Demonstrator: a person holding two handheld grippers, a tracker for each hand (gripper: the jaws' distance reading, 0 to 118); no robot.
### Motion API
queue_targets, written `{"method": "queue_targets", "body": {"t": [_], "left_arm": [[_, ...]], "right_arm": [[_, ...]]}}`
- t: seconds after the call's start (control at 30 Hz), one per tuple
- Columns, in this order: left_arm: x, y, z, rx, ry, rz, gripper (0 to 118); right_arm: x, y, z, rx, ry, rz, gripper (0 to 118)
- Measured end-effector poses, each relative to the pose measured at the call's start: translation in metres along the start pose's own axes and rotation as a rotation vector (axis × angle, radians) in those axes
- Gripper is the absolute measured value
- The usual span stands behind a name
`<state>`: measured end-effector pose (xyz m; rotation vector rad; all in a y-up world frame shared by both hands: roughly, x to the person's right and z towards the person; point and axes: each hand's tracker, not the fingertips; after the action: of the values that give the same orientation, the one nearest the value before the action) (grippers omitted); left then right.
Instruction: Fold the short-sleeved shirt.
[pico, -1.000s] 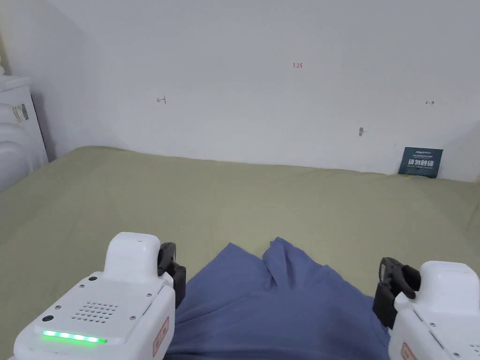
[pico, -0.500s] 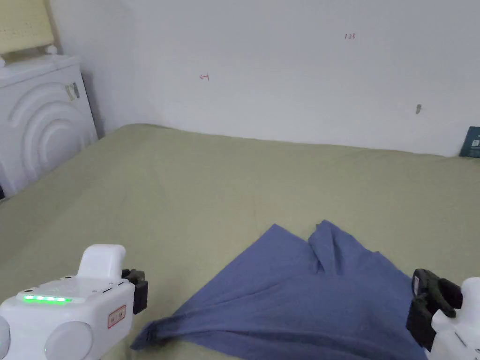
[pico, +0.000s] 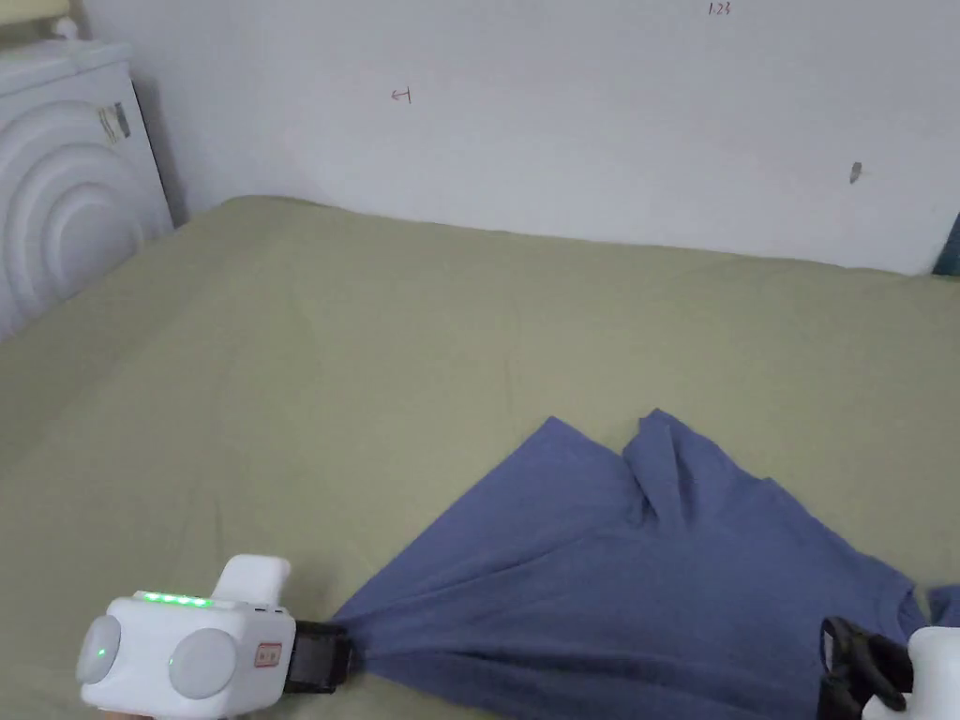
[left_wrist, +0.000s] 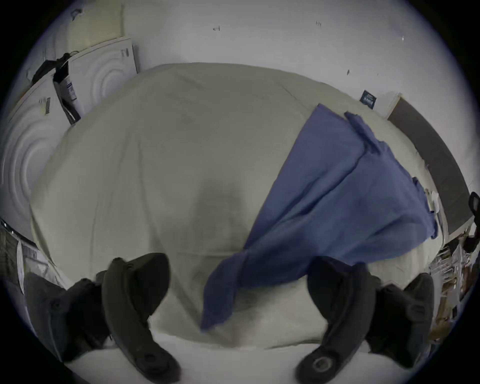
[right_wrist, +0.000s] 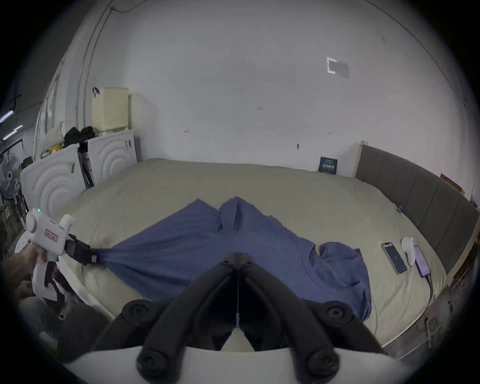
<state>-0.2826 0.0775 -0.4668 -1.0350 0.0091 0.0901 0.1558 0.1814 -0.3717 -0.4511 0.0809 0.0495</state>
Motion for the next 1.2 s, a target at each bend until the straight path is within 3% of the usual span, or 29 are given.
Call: {"method": "queue_targets", "body": {"t": [0.03, 0.07, 0.1, 0.13, 0.17, 0.2, 0.27, 0.5, 0.57, 0.63, 0.67, 0.77, 0.83, 0.9, 1.1, 1.17, 1.2], "left_arm": [[0.001, 0.001, -0.003, -0.001, 0.003, 0.000, 102], [0.004, 0.002, -0.003, -0.002, 0.004, -0.001, 84], [0.002, -0.001, -0.003, 0.010, -0.038, 0.006, 47], [0.006, -0.001, 0.001, 0.031, -0.059, 0.016, 27], [0.012, 0.000, 0.004, 0.039, -0.060, 0.001, 11], [0.018, 0.001, 0.006, 0.045, -0.053, -0.021, 8], [0.017, -0.002, 0.003, 0.053, -0.013, -0.067, 8], [0.026, -0.005, 0.012, 0.052, -0.024, -0.039, 8], [0.031, -0.005, 0.014, 0.050, -0.031, -0.015, 8], [0.021, 0.000, 0.011, 0.041, -0.049, 0.008, 8], [0.023, 0.000, 0.011, 0.038, -0.048, 0.009, 8], [0.022, 0.002, 0.008, 0.031, -0.044, 0.007, 8], [0.023, 0.004, 0.007, 0.029, -0.040, 0.004, 8], [0.022, 0.007, 0.005, 0.023, -0.040, 0.008, 8], [0.025, 0.011, 0.004, 0.018, -0.024, -0.008, 8], [0.022, 0.008, 0.000, 0.019, -0.017, -0.020, 8], [0.021, 0.008, 0.000, 0.019, -0.017, -0.015, 8]], "right_arm": [[0.005, -0.003, -0.004, -0.012, -0.006, -0.003, 2], [0.009, -0.005, -0.009, -0.025, -0.014, -0.003, 2], [0.015, -0.007, -0.016, -0.042, -0.024, 0.007, 2], [0.020, -0.011, -0.024, -0.052, -0.031, 0.024, 2], [0.028, -0.014, -0.034, -0.081, -0.044, 0.055, 2], [0.034, -0.015, -0.046, -0.122, -0.059, 0.080, 2], [0.051, -0.012, -0.069, -0.165, -0.031, 0.065, 2], [0.112, 0.038, -0.190, -0.277, 0.011, -0.011, 3], [0.123, 0.054, -0.232, -0.356, 0.045, -0.007, 9], [0.131, 0.067, -0.273, -0.393, 0.073, -0.022, 61], [0.134, 0.071, -0.294, -0.446, 0.088, -0.019, 71], [0.141, 0.079, -0.347, -0.542, 0.113, -0.053, 72], [0.137, 0.075, -0.367, -0.588, 0.089, -0.021, 72], [0.133, 0.069, -0.384, -0.613, 0.138, 0.030, 72], [0.129, 0.061, -0.398, -0.642, 0.143, 0.019, 73], [0.132, 0.060, -0.393, -0.639, 0.136, 0.017, 69], [0.130, 0.061, -0.390, -0.637, 0.122, 0.033, 57]]}}
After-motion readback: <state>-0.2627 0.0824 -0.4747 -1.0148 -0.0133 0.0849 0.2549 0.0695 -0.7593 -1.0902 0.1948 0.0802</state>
